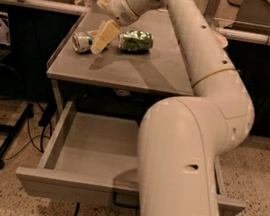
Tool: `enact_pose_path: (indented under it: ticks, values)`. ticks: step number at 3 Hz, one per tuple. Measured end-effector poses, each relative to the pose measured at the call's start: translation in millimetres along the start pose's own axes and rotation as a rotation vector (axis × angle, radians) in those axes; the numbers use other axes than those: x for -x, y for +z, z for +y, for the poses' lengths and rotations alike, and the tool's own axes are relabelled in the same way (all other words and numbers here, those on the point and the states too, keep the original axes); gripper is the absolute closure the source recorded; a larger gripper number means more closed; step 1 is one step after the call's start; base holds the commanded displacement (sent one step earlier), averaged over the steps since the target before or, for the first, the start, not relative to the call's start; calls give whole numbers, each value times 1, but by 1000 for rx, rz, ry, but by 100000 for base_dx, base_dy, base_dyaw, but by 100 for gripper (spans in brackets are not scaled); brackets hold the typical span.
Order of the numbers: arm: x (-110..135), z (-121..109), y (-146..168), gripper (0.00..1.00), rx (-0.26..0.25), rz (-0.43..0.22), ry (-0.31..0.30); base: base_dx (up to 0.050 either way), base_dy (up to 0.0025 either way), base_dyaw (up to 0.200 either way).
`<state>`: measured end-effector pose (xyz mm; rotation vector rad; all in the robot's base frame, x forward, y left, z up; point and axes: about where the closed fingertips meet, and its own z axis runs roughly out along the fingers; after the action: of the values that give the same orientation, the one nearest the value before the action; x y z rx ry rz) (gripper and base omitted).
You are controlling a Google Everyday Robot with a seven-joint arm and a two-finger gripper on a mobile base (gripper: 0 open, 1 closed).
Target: Place 7up can into top drawer
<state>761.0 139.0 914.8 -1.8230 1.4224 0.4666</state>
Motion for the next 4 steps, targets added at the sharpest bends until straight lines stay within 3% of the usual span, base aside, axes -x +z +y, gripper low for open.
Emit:
enact_pose_path:
  ticks: [2, 4]
  values:
    - [1, -1, 38, 0, 87, -1, -40, 0, 0, 0]
    - [-1, 19, 72, 0, 202, 50, -43, 0, 0, 0]
